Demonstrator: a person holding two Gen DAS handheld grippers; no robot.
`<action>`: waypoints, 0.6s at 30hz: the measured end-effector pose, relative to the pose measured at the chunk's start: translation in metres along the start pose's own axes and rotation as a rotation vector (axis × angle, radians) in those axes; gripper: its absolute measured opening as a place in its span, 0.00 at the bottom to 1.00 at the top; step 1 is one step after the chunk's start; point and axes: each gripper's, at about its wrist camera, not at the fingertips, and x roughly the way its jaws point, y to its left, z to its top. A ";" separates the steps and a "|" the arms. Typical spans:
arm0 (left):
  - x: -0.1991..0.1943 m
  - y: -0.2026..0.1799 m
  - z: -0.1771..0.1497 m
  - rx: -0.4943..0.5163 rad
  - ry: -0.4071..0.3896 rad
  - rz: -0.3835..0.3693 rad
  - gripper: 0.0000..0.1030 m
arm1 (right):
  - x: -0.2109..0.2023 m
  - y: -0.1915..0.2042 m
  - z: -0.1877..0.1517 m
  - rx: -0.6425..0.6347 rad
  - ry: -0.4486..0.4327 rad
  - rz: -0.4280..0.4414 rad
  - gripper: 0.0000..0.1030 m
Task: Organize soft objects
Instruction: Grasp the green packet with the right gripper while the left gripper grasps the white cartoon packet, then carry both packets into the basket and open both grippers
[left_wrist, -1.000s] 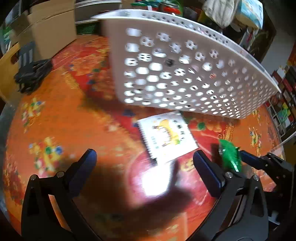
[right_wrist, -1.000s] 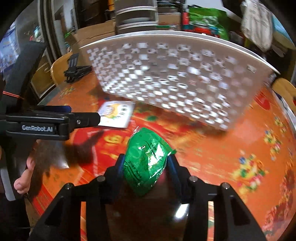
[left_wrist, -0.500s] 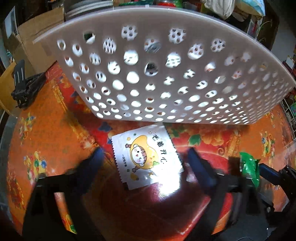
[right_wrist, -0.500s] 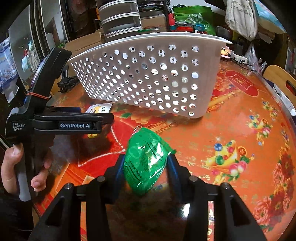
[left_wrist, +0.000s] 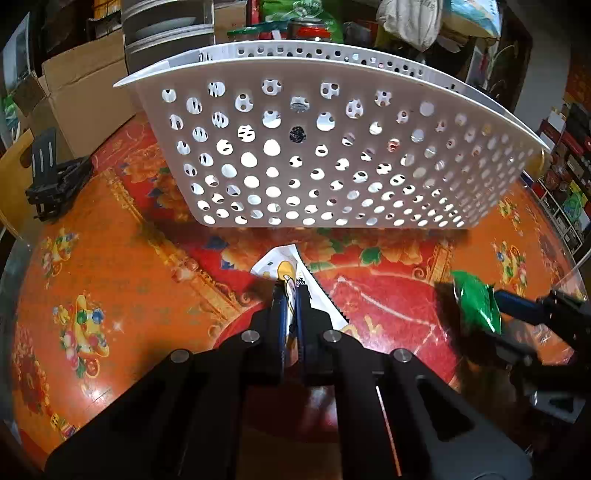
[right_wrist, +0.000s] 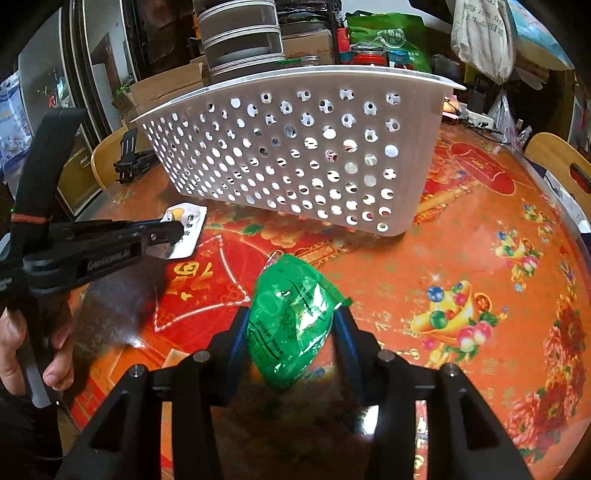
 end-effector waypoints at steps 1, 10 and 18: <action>-0.003 0.003 -0.004 -0.008 -0.013 -0.012 0.04 | 0.000 0.000 0.000 0.001 0.000 0.001 0.44; -0.036 0.013 -0.011 0.004 -0.095 -0.077 0.04 | -0.001 -0.001 0.000 0.016 -0.010 -0.001 0.44; -0.051 0.024 -0.015 -0.019 -0.112 -0.097 0.04 | -0.003 -0.003 0.000 0.018 -0.019 -0.006 0.41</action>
